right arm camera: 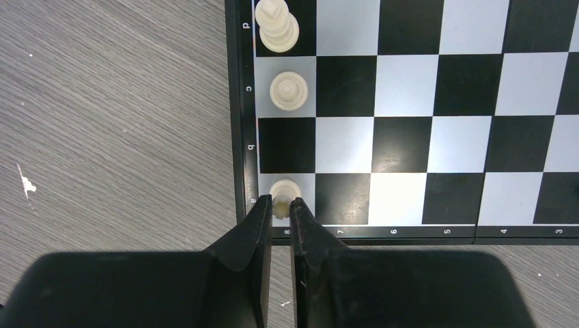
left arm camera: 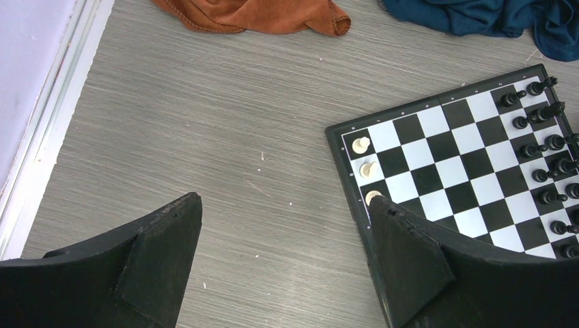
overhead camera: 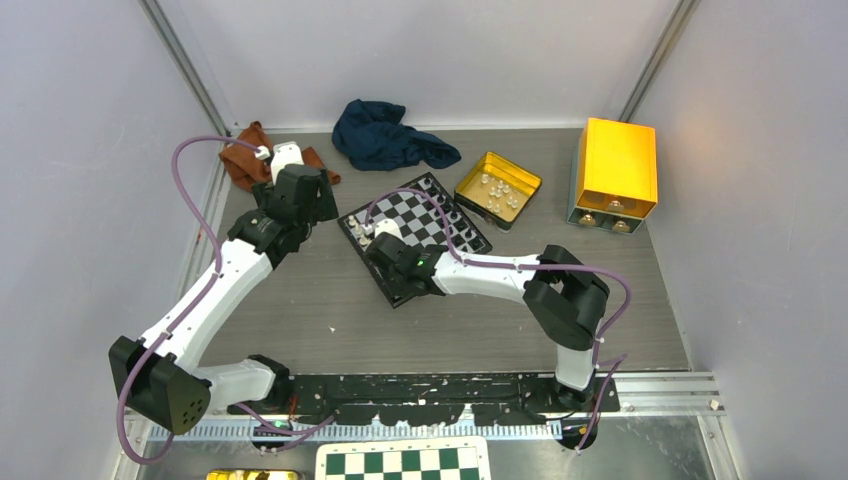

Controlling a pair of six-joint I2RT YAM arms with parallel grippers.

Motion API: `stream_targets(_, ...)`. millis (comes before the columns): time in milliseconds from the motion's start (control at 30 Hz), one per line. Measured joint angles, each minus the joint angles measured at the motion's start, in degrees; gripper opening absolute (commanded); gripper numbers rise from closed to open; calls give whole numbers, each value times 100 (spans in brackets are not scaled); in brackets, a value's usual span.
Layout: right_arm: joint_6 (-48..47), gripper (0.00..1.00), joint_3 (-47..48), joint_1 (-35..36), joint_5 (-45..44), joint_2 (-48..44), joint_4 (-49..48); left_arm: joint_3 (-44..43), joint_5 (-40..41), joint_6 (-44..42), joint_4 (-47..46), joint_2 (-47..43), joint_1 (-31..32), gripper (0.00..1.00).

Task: Set up the chess pieces on the board
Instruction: Place the chess piece on the chessboard.

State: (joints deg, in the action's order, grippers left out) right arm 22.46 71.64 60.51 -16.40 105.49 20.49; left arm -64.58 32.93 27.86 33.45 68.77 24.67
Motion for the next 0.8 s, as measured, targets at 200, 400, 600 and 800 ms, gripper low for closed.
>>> stream_targets(200,61,11,-39,0,2,-28,-11,0,-2,0,0,0,0,92)
stream_targets(400,92,10,-96,0,2,-85,9,0,-2,4,0,0,0,92)
stream_targets(600,146,14,-114,0,2,-92,9,0,-20,11,-2,0,0,92)
stream_targets(800,173,31,-129,0,4,-101,11,0,-63,17,0,0,0,92)
